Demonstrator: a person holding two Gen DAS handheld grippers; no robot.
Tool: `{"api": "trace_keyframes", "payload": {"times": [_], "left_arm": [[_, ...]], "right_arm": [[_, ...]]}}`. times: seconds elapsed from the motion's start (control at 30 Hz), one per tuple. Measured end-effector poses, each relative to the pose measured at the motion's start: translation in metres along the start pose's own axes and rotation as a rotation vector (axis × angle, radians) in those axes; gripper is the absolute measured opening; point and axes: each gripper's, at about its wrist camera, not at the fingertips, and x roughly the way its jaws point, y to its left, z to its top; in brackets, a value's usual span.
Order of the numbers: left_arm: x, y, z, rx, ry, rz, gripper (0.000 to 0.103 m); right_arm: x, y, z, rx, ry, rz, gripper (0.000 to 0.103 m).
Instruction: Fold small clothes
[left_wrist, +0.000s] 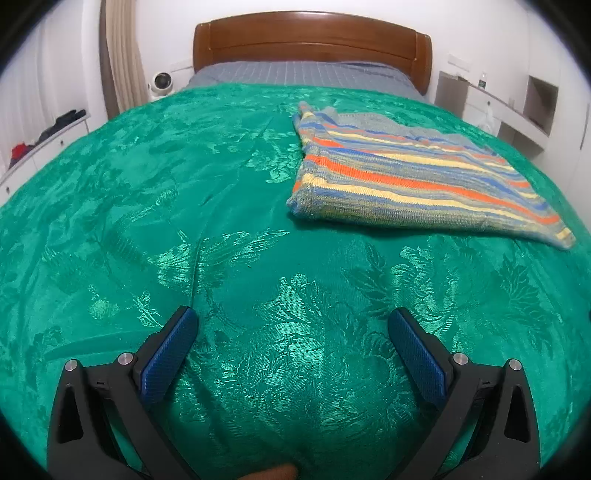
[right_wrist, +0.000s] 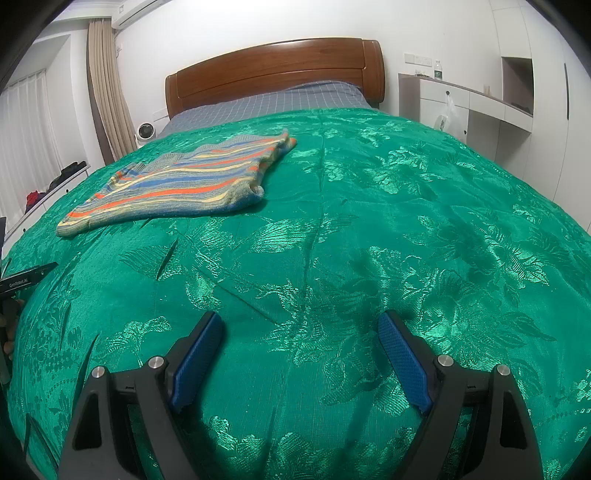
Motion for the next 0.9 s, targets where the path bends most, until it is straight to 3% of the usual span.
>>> {"api": "trace_keyframes", "payload": {"times": [0.1, 0.9], "left_arm": [[0.0009, -0.0062, -0.0004, 0.025, -0.001, 0.032, 0.102], [-0.0012, -0.0034, -0.0027, 0.000, -0.013, 0.008, 0.102]], "right_arm": [[0.0000, 0.0000, 0.0000, 0.000, 0.000, 0.000, 0.086], [0.0004, -0.0002, 0.0001, -0.001, -0.001, -0.001, 0.086]]}}
